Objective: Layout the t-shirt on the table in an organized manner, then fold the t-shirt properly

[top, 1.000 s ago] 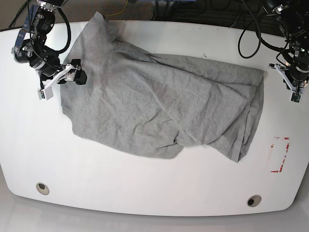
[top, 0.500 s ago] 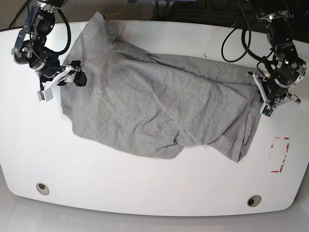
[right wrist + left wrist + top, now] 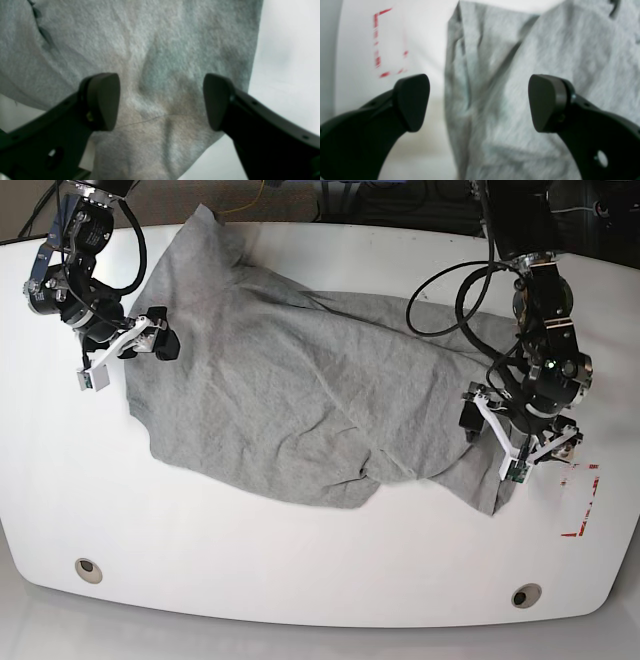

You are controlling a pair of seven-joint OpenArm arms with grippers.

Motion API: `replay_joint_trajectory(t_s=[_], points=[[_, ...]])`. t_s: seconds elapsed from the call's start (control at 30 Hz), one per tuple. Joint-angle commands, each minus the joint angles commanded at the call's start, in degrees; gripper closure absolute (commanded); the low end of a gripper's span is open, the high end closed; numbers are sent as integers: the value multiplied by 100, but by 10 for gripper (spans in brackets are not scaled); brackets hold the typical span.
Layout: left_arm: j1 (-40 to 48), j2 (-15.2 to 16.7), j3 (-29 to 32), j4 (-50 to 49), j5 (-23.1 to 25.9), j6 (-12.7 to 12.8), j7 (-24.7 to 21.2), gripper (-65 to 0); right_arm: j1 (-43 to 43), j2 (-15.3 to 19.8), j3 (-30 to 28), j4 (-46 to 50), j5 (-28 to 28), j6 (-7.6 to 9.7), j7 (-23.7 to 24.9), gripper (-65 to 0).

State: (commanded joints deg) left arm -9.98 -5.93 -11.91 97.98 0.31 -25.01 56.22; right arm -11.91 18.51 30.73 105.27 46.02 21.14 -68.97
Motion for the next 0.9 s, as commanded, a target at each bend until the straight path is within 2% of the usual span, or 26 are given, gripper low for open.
replay_joint_trajectory(t_s=[0.13, 0.27, 0.37, 0.57, 0.77, 0.87, 0.9], points=[[-246, 0, 0, -580, 0, 0, -105, -598, 0, 9, 0, 0, 0, 0, 0, -496], [-369, 0, 35, -1152, 0, 0, -466, -598, 0, 9, 0, 0, 0, 0, 0, -496], [-378, -9, 255, -1477, -18, 0, -492, -598, 0, 9, 0, 0, 0, 0, 0, -496], [-343, -26, 703, -1556, -18, -9, -501, -597, 9, 9, 0, 0, 0, 0, 0, -496], [-220, -18, 818, -1547, -18, -9, -501, -593, 9, 0, 0, 0, 0, 0, 0, -496], [-185, -18, 818, -1538, -9, -9, -501, -527, 9, 0, 0, 0, 0, 0, 0, -496], [-176, -18, 818, -1538, -9, -9, -501, -474, 9, 0, 0, 0, 0, 0, 0, -496]])
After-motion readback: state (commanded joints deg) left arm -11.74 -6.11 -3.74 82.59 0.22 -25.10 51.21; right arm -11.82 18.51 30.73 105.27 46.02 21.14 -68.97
